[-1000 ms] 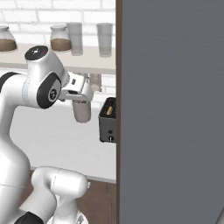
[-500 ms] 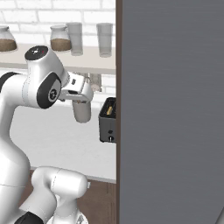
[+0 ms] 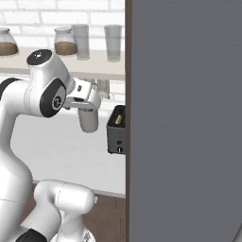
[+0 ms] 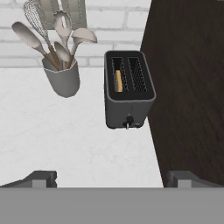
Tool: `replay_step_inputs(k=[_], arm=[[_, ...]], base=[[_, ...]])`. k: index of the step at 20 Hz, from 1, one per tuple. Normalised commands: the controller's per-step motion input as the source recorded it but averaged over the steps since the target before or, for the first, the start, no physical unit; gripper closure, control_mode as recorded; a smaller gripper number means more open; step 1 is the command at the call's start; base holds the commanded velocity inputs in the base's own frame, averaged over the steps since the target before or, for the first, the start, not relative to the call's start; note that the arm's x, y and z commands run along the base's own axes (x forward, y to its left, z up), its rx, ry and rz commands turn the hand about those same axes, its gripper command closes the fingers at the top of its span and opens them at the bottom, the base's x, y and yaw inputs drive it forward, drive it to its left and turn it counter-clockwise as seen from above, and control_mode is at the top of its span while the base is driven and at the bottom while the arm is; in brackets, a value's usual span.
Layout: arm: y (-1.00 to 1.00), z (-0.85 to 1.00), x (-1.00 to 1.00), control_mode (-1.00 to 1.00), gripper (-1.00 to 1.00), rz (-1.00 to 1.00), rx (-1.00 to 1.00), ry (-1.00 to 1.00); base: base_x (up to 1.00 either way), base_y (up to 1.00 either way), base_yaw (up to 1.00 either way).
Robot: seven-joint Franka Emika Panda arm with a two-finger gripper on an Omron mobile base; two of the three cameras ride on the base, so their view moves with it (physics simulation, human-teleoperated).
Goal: Start the toaster. Once the lever pops up, take the bread to the plate on the dining counter.
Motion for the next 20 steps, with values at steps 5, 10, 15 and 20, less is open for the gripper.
replay_step_inputs(k=[5, 10, 15, 20], arm=[[0.00, 0.00, 0.00, -1.00, -1.00, 0.00, 0.00, 0.00], [0.00, 0.00, 0.00, -1.00, -1.00, 0.00, 0.00, 0.00], [0.00, 0.00, 0.00, -1.00, -1.00, 0.00, 0.00, 0.00], [0.00, 0.00, 0.00, -1.00, -1.00, 0.00, 0.00, 0.00]], base=[[0.00, 0.00, 0.00], [0.00, 0.00, 0.00], [0.00, 0.00, 0.00], [0.00, 0.00, 0.00]])
